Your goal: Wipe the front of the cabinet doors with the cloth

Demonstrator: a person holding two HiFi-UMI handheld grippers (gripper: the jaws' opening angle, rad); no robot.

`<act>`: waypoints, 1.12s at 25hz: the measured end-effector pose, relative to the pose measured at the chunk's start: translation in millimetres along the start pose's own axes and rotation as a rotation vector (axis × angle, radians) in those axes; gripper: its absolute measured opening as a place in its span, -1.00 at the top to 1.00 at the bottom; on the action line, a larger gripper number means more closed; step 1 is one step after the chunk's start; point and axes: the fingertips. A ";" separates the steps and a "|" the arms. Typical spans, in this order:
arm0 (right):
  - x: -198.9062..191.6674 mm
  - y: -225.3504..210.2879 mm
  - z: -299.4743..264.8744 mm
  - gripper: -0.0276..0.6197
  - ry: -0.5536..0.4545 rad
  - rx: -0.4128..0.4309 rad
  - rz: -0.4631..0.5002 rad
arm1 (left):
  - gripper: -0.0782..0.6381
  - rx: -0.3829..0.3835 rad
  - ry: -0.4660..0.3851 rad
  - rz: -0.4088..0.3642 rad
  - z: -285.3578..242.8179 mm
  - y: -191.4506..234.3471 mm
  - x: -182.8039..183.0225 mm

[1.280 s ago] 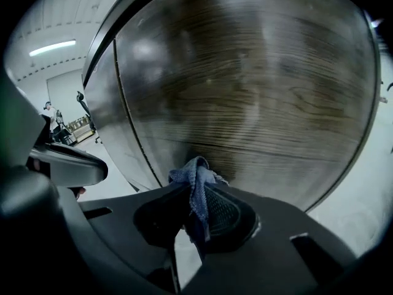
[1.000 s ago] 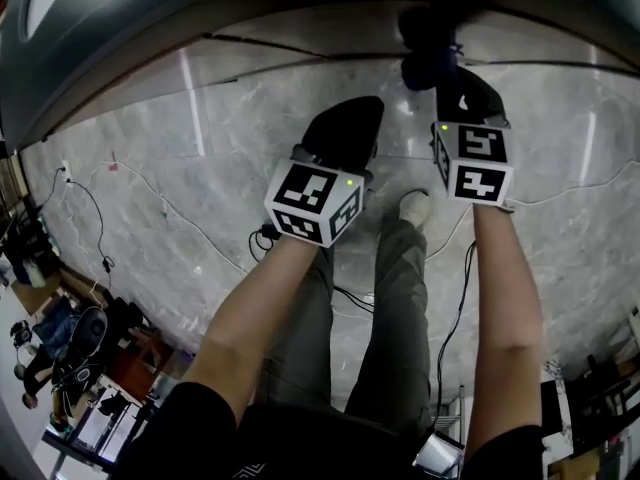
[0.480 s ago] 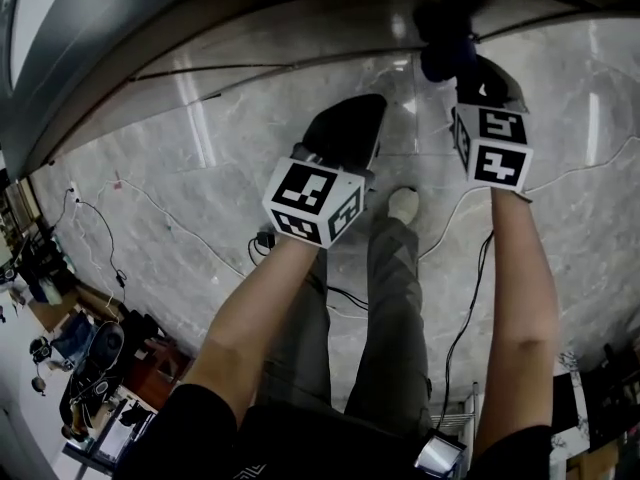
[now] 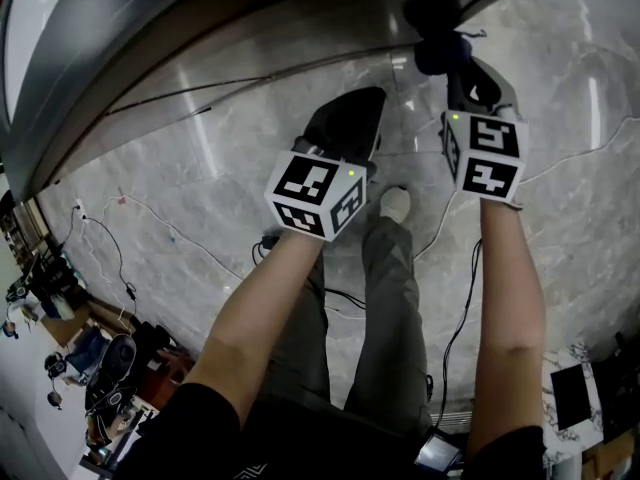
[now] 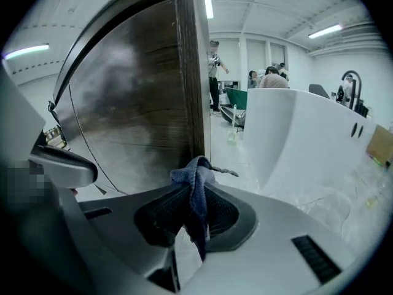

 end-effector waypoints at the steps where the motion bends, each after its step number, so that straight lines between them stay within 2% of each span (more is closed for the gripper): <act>1: 1.1 1.4 4.1 0.71 -0.005 0.001 -0.012 | 0.78 -0.003 0.002 0.002 -0.9 -1.9 -0.4; 6: 5.8 2.1 24.7 0.71 -0.011 -0.004 -0.035 | 0.78 -0.025 0.013 -0.002 -0.4 -11.9 5.4; 13: 22.7 11.4 62.9 0.71 -0.022 -0.007 -0.050 | 0.78 -0.047 0.023 -0.021 28.6 -12.2 21.0; 16: 26.5 11.9 76.7 0.71 -0.019 -0.016 -0.058 | 0.78 -0.047 0.010 -0.021 45.0 -11.0 29.4; 23: 45.6 24.9 120.6 0.71 -0.012 -0.052 -0.071 | 0.78 -0.042 0.012 -0.072 96.0 -12.0 51.0; 28: 60.0 45.4 153.9 0.71 -0.046 -0.036 -0.035 | 0.78 -0.044 0.006 -0.101 141.7 -27.6 52.1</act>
Point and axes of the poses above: the fingertips, and each gripper's own axes: z backward along the fingers, y to its left, x out of its top, and after that the axes turned 9 degrees about -x, right-handed
